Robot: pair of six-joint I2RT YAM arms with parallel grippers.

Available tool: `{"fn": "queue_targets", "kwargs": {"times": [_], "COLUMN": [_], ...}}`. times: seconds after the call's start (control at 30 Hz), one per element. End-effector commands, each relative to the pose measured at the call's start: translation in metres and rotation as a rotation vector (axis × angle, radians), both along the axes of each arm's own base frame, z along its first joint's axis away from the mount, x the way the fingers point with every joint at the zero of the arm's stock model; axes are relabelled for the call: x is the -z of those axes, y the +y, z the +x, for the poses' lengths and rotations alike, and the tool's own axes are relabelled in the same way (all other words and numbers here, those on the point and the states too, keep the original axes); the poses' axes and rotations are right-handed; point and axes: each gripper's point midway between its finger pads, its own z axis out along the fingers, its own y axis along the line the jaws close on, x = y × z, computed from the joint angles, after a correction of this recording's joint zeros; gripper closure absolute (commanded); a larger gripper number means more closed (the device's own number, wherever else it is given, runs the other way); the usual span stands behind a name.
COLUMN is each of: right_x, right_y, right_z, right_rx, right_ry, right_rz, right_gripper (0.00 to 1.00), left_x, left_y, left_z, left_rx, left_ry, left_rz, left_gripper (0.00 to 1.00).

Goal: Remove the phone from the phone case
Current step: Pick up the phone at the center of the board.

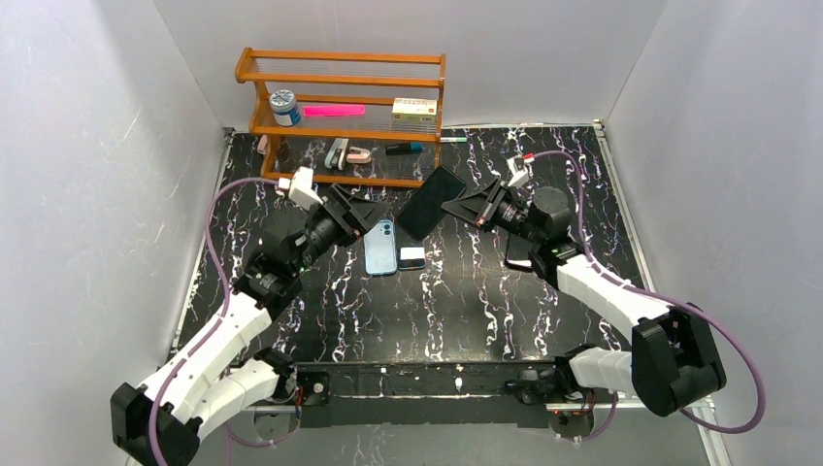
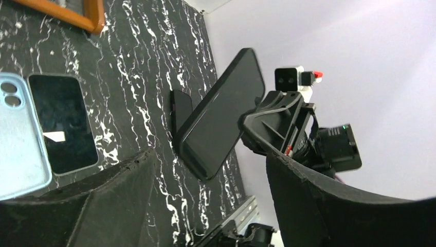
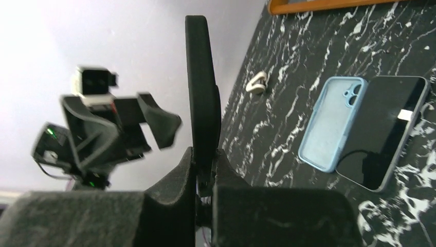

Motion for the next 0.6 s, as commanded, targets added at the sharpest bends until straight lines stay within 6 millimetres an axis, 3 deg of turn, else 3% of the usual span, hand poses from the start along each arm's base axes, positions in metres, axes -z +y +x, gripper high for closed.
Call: {"fn": "queue_targets", "kwargs": {"times": [0.0, 0.17, 0.4, 0.57], "right_x": [-0.043, -0.045, -0.058, -0.063], "right_y": [0.001, 0.007, 0.012, 0.014], "right_z": [-0.035, -0.051, -0.058, -0.06], "right_rx": [-0.252, -0.423, -0.562, -0.618], "right_ry": [-0.256, -0.337, -0.438, -0.474], "right_rz": [-0.047, -0.091, -0.106, -0.106], "right_gripper": [0.99, 0.99, 0.99, 0.99], "left_x": [-0.02, -0.033, -0.038, -0.038], "left_y": [-0.012, -0.034, -0.061, -0.072], "left_z": [-0.001, -0.004, -0.013, -0.016], "left_rx": [0.153, 0.31, 0.519, 0.59], "left_ry": [-0.138, -0.227, -0.266, -0.26], "left_rz": [0.187, 0.229, 0.204, 0.16], "left_gripper": [0.24, 0.23, 0.24, 0.42]}}
